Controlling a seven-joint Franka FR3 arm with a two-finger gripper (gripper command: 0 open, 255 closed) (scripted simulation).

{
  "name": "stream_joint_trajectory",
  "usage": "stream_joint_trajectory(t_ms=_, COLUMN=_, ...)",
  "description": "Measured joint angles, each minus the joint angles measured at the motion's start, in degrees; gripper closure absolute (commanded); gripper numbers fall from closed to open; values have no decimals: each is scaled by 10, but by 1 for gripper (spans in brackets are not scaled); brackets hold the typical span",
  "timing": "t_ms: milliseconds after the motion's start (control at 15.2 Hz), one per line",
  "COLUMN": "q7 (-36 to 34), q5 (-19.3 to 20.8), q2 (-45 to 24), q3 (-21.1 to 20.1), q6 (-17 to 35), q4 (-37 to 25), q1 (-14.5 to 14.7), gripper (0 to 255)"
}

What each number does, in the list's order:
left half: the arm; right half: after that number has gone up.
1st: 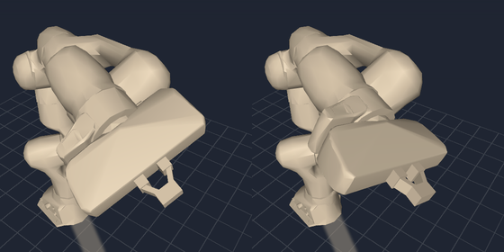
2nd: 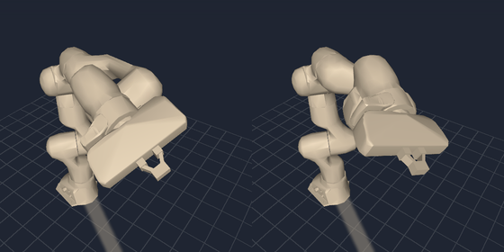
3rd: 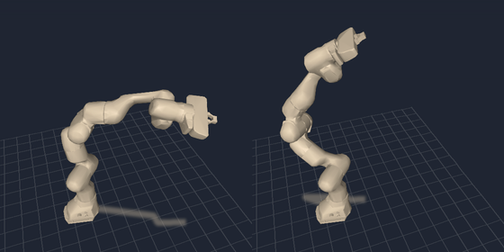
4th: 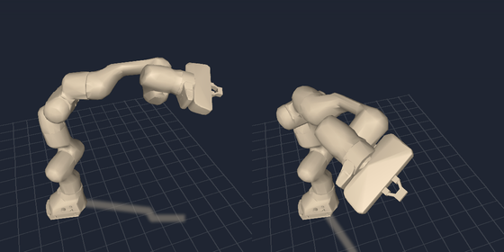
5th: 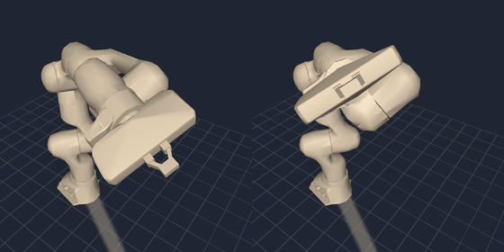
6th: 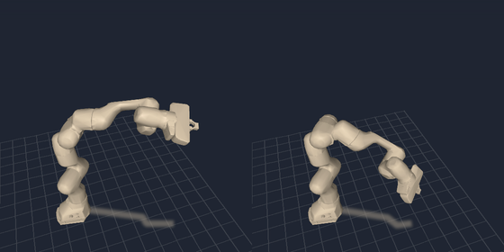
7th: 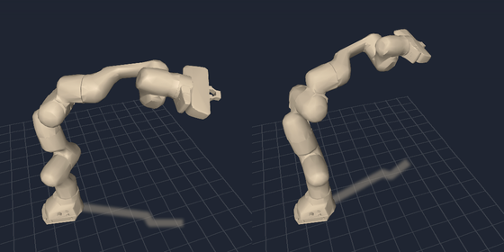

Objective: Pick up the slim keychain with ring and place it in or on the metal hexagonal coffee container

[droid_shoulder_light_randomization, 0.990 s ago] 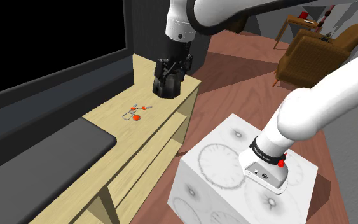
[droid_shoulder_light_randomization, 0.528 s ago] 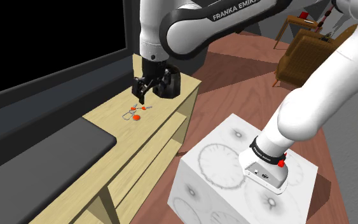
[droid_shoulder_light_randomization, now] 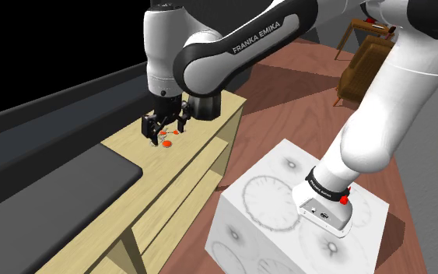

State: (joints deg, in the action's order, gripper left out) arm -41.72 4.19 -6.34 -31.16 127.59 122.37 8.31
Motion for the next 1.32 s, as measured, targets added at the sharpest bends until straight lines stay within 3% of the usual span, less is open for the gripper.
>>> stream_joint_trajectory(t_ms=330, q7=-12, q5=19, q2=-26, q3=4, q6=34, q4=13, q1=3, gripper=0)
stream_joint_trajectory(t_ms=726, q7=-15, q5=22, q2=-29, q3=4, q6=40, q4=16, q1=4, gripper=0)
stream_joint_trajectory(t_ms=792, q7=-15, q5=22, q2=-29, q3=4, q6=40, q4=16, q1=4, gripper=255)
stream_joint_trajectory(t_ms=1320, q7=-13, q5=22, q2=-27, q3=4, q6=37, q4=9, q1=4, gripper=255)
